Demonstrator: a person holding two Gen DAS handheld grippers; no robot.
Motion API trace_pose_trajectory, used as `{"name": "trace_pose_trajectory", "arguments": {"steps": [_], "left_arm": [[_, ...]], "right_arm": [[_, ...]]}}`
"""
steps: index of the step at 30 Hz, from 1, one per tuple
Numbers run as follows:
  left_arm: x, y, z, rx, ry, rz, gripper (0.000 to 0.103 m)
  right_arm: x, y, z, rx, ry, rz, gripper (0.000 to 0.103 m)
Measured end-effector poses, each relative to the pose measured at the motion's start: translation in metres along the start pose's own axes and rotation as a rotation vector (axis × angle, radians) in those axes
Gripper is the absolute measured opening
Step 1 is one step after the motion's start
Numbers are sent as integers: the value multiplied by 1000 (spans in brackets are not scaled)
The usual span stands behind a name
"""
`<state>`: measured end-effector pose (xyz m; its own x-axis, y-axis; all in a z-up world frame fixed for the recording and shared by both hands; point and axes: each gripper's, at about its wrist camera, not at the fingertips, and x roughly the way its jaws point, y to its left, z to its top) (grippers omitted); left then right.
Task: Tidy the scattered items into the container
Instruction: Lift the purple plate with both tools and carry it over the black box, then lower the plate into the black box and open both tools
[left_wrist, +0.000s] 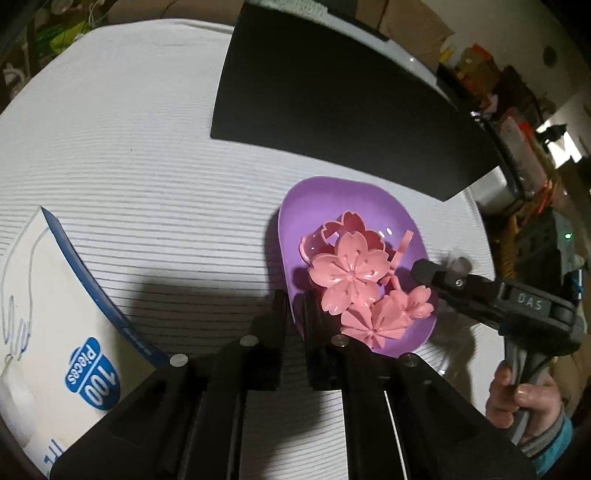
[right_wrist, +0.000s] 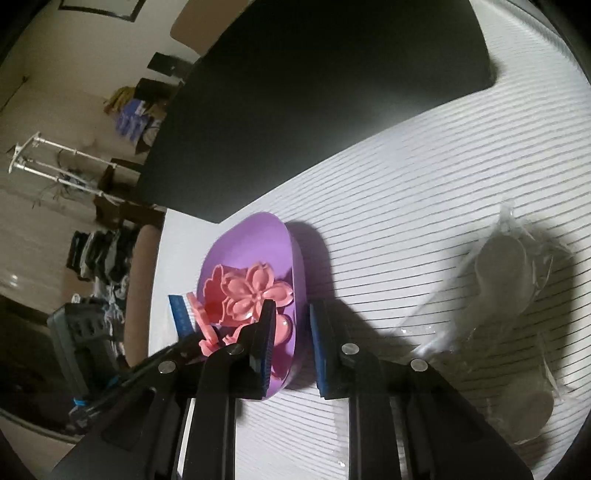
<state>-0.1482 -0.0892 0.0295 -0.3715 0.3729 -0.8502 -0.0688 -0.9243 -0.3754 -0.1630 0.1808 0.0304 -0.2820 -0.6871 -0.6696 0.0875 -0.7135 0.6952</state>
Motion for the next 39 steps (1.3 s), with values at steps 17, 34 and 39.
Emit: {"name": "trace_pose_trajectory", "arguments": {"steps": [17,34,39], "left_arm": [[-48,-55,50,111,49,117,9],[-22,-75,228,71,110,104,11],[19,-63,274,63,119,122,11]], "right_arm": [[-44,71,44,-104,16,-52,17],[-40,101,210,-73,-6,-83,17],[-1,80,254,-33,-3,-107,17]]}}
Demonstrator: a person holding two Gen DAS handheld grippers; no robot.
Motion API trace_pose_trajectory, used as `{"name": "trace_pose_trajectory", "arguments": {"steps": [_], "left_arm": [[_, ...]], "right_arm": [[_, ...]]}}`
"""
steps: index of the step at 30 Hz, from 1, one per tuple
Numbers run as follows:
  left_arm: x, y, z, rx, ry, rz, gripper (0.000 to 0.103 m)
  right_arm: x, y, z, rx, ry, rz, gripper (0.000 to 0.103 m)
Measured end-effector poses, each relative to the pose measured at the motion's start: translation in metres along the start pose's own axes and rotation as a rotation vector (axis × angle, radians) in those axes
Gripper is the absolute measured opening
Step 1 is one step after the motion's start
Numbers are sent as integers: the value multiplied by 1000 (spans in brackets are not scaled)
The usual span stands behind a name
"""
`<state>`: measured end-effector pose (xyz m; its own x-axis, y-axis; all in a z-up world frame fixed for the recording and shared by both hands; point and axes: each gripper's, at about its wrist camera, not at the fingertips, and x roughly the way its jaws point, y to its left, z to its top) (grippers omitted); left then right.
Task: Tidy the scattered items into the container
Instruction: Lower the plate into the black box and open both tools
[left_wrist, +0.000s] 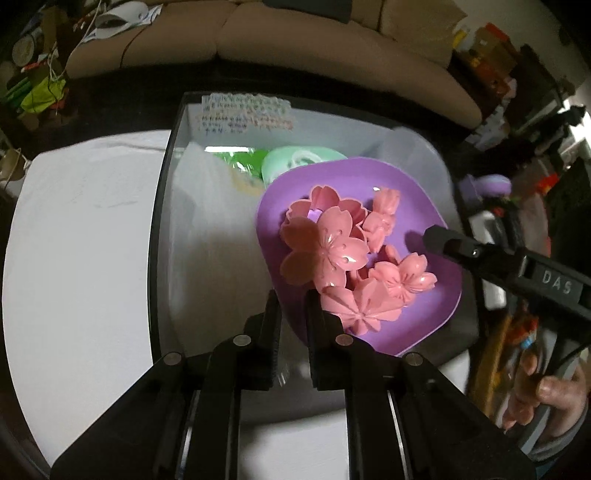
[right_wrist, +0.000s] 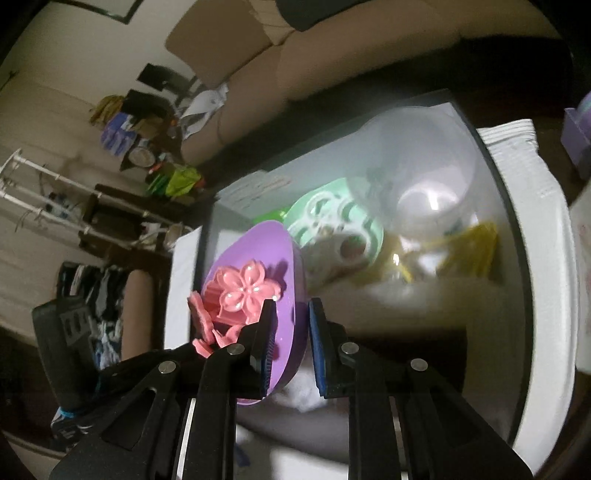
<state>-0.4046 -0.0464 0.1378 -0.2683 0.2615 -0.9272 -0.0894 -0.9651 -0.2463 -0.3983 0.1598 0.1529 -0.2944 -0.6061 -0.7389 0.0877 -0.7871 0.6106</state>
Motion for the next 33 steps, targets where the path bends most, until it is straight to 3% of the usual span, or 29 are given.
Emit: {"name": "trace_pose_trajectory", "arguments": {"steps": [10,18,21,24,30,33], "left_arm": [[51,10,49,20,-34,56,11],[89,7,49,24,-8,87,11],[96,10,47,5,-9,76,11],[98,10,47,-7,-12,66,11],[95,2,45,-10,-17,64,12],[86,3,44,-33,-24,73,23]], "right_arm": [[53,-8,32,-87,-24,-173,17],[74,-18,28,-124,-27,-304,22],[61,-20,27,-113,-51,-283,26],[40,-18,21,-130,-58,-258,44],[-1,-8,7,-188,-67,-222,48],[-16,-2,6,-182,-65,-142,52]]}}
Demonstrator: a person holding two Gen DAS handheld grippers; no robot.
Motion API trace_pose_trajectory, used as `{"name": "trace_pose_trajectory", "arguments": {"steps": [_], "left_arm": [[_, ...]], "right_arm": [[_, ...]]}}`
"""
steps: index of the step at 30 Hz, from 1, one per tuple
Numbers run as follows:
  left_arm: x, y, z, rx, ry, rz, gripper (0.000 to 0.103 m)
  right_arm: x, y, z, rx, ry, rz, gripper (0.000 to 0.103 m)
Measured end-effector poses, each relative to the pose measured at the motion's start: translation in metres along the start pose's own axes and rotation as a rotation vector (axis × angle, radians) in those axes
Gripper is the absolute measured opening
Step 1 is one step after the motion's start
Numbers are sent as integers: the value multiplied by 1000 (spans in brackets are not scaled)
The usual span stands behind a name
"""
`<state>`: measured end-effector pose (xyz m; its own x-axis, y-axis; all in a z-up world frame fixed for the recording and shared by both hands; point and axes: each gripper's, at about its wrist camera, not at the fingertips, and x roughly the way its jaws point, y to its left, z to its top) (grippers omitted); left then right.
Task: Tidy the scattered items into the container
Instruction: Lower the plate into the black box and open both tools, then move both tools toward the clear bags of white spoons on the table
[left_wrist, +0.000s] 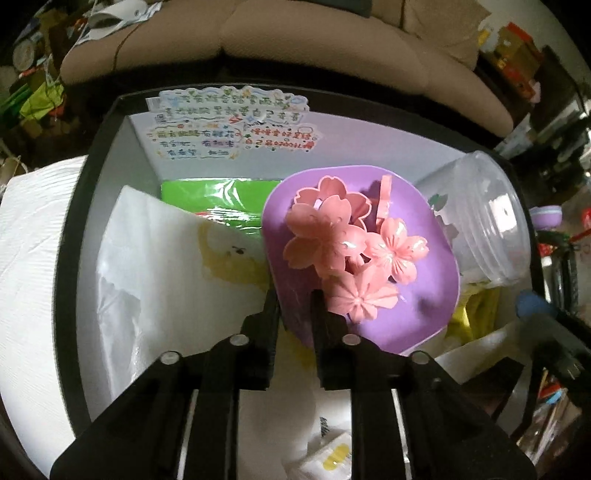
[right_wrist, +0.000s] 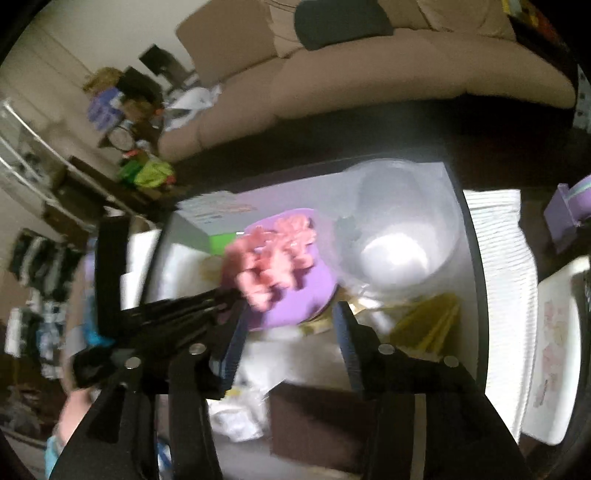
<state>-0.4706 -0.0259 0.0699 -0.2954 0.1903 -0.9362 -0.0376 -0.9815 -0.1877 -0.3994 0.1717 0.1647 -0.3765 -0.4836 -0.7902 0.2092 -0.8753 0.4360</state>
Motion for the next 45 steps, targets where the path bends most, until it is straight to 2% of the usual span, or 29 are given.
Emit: {"name": "trace_pose_trajectory", "arguments": {"steps": [1,4,6,8,9,12,15,18,21,24,32,38,45], "left_arm": [[-5,0,-1,-3,-5,2,32],[-32,3,-4,-2,-52,44,50],[-52,9,-9,-6,-87,76,54],[-70,12,-19,9,-101,75,57],[-79,12,-25,19,-108,78,60],[-104,6,-56,65,-151,120,81],[-118,-5,-80,84,-172,155,89],[-136,-5,-104,59,-196,137,101],[-152,-5,-128,63,-208,77,103],[-168,-4,-155,54,-211,67,103],[-215,1,-219,7,-249,90,103],[-244,-4,-262,13,-285,106,103],[-273,-13,-316,26,-345,131,103]], "right_arm": [[-5,0,0,6,3,20,53],[-16,6,-2,-14,7,8,53],[-26,7,-5,-12,2,19,53],[-37,11,-10,-16,-4,22,53],[-43,14,-15,-39,-7,-1,55],[-54,25,-33,-111,-13,-76,63],[-62,32,-50,-153,-28,-162,68],[-71,33,-68,-145,-47,-188,78],[-84,38,-85,-126,-82,-176,82],[-96,46,-100,-123,-100,-219,82],[-129,67,-141,-145,-128,-243,82],[-162,82,-173,-140,-181,-227,82],[-194,103,-214,-194,-227,-228,83]]}}
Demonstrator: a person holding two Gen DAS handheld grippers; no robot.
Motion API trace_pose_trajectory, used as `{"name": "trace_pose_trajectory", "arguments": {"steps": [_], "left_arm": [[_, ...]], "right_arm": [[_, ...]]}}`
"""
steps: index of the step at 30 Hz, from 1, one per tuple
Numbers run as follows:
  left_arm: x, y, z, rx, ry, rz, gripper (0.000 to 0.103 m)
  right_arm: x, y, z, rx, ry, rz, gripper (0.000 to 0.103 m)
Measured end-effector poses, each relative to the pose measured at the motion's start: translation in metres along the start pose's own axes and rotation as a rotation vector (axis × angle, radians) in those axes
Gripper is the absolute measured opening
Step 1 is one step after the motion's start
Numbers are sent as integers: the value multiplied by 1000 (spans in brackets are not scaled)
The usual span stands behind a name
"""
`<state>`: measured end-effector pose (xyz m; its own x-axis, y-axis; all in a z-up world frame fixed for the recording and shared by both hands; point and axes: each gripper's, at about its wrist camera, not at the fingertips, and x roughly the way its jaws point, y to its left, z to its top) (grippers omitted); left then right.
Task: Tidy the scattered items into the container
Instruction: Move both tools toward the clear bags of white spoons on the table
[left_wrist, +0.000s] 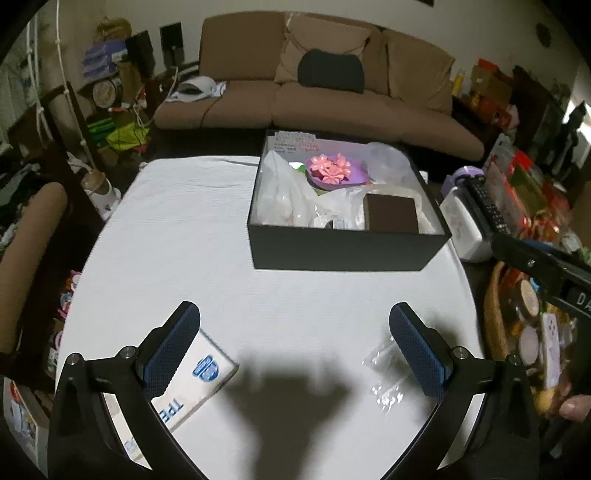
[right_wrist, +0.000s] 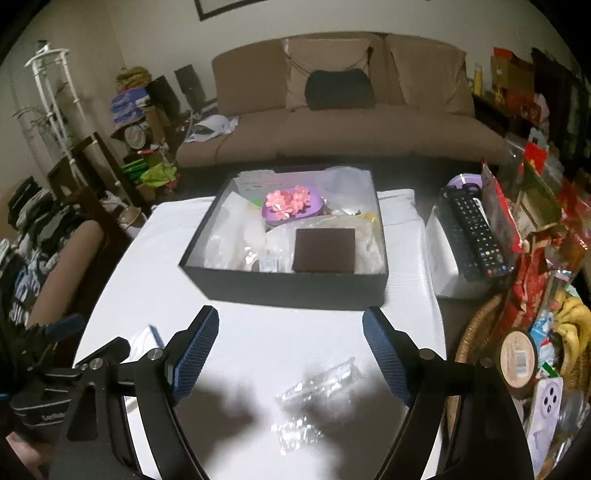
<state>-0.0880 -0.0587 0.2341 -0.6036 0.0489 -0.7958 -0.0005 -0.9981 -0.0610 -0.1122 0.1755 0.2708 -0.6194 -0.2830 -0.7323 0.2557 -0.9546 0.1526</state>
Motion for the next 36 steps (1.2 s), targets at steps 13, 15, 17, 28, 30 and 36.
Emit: {"name": "trace_pose_trajectory", "arguments": {"steps": [13,15,17,28,30,36], "left_arm": [[-16,44,-109,-40,-1,-129,103],[-10,51,-126,-47,-1,-138,103],[0,54,-142,-52,12,-157,103],[63,-26,-171,213,84,-258,103],[73,-42,-165,245,88,-280,103],[109,-58,-128,245,58,-273,103]], "right_arm": [[-50,-26,-104,-106,-42,64,84],[-45,-33,-121,-99,-36,63,85],[-36,-42,-137,-77,-19,77,85],[41,-74,-164,69,102,114,85],[51,-76,-161,73,116,116,85],[84,-89,-154,88,140,100,85]]}}
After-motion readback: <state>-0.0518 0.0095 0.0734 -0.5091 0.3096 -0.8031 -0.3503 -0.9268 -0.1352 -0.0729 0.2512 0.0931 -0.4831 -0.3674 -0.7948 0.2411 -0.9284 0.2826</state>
